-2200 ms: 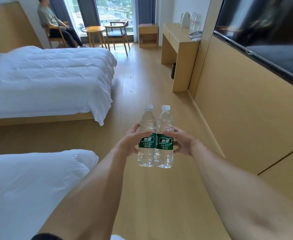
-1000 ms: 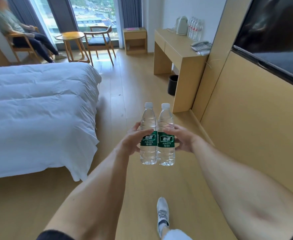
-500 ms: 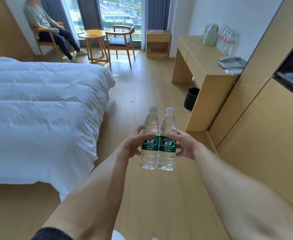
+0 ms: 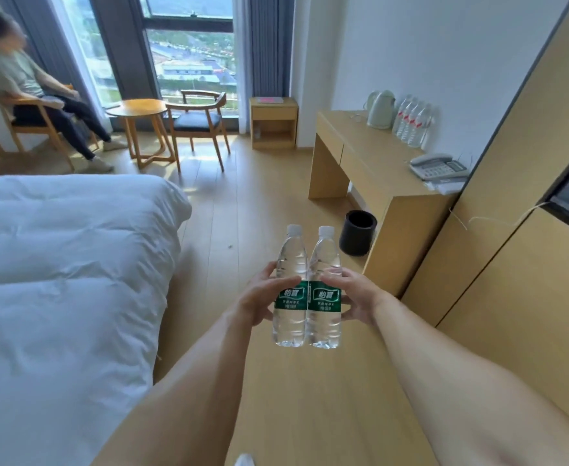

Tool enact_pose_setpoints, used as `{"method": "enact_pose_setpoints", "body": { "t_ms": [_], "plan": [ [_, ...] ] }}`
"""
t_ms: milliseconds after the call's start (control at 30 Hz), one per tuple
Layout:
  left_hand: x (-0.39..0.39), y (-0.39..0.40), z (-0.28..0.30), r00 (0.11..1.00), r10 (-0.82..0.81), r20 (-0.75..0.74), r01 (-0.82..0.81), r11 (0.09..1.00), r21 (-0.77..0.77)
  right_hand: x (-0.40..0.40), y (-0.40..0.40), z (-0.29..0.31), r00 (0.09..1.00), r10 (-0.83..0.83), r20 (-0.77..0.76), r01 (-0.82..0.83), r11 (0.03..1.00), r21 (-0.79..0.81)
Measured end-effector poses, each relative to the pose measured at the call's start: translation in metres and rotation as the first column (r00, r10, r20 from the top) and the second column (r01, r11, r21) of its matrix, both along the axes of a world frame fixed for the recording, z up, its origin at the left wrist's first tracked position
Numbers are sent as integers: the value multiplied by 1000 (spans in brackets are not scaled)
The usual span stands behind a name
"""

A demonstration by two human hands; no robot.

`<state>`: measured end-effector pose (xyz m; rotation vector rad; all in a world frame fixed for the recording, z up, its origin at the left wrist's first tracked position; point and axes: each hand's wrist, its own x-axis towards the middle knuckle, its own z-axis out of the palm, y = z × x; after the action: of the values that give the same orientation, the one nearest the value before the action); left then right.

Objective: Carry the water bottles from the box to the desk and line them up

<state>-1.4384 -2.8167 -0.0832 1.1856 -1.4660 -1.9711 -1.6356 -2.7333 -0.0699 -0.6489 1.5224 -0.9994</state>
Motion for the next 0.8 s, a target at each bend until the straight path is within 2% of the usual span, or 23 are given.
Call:
{"method": "enact_pose_setpoints", "body": {
  "t_ms": [400,800],
  "plan": [
    [-40,-192,10,997,-74,34,74,997,-5,-31,-178,2,995,-101,29,100,995,23],
    [-139,-382,4,996,-6,87,9,999,-37,-135,-383,-15,999,-16,52,17,1000,-22]
  ]
}}
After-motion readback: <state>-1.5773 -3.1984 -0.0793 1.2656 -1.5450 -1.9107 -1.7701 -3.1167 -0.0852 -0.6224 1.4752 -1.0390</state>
